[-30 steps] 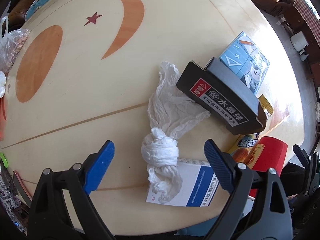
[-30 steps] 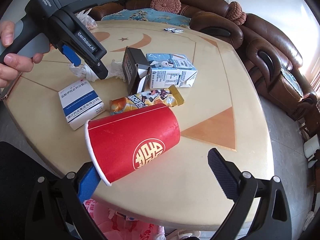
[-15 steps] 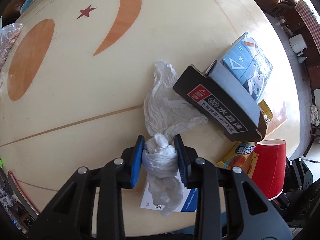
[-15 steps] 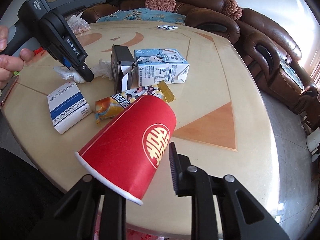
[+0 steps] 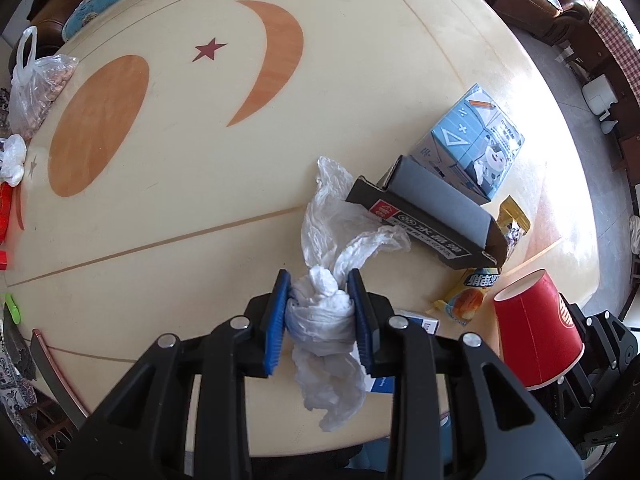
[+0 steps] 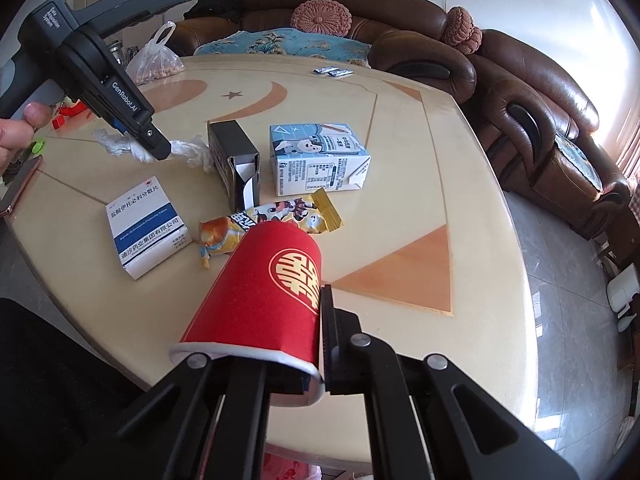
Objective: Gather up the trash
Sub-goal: 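Grasp the crumpled plastic bag with the left tool while the right tool grasps the red cup, then carry the plastic bag and red cup toward the pink bin with both tools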
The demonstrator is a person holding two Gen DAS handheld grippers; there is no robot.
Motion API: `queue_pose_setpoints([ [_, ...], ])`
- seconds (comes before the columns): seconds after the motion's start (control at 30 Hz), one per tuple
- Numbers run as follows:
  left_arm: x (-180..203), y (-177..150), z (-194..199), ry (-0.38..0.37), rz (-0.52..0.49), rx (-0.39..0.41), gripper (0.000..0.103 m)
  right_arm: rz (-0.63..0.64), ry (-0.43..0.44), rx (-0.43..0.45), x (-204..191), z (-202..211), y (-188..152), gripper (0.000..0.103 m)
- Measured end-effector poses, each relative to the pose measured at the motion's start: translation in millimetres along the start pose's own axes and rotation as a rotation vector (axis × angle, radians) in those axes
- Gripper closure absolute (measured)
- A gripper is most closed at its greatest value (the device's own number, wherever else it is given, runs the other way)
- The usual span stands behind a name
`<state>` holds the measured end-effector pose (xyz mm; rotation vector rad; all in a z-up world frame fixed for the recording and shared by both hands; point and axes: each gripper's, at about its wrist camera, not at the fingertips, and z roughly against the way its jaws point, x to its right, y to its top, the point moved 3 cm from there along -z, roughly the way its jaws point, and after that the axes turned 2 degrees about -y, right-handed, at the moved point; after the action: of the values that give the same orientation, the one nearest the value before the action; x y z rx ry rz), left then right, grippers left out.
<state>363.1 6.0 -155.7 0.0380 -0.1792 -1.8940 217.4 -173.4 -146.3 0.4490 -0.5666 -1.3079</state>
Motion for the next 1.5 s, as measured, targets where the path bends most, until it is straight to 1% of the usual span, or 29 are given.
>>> queue_pose_setpoints([
  [0.07,2,-7,5,-0.002,0.006,0.009,0.073,-0.007,-0.001,0.007,2,5,2,0.099],
  [0.13,-8,-12,9,0.001,0.016,0.022,0.073,-0.004,-0.009,0.019,4,11,6,0.099],
  [0.23,-11,-19,17,-0.003,0.029,0.036,0.073,0.006,-0.024,0.035,6,20,12,0.099],
  [0.37,-9,-29,29,0.003,0.035,0.053,0.073,0.02,-0.04,0.059,5,31,19,0.099],
  [0.6,-18,-39,54,0.017,0.049,0.086,0.073,0.021,-0.047,0.096,6,49,29,0.099],
  [0.87,-14,-54,76,0.016,0.043,0.118,0.073,0.013,-0.054,0.128,13,74,36,0.099],
  [1.0,-7,-66,88,0.026,0.024,0.135,0.073,0.019,-0.06,0.145,14,89,39,0.099],
  [1.2,5,-91,112,0.047,-0.003,0.182,0.073,0.038,-0.06,0.165,9,115,32,0.099],
  [1.5,29,-145,140,0.056,-0.032,0.243,0.073,0.051,-0.047,0.207,-3,164,11,0.099],
])
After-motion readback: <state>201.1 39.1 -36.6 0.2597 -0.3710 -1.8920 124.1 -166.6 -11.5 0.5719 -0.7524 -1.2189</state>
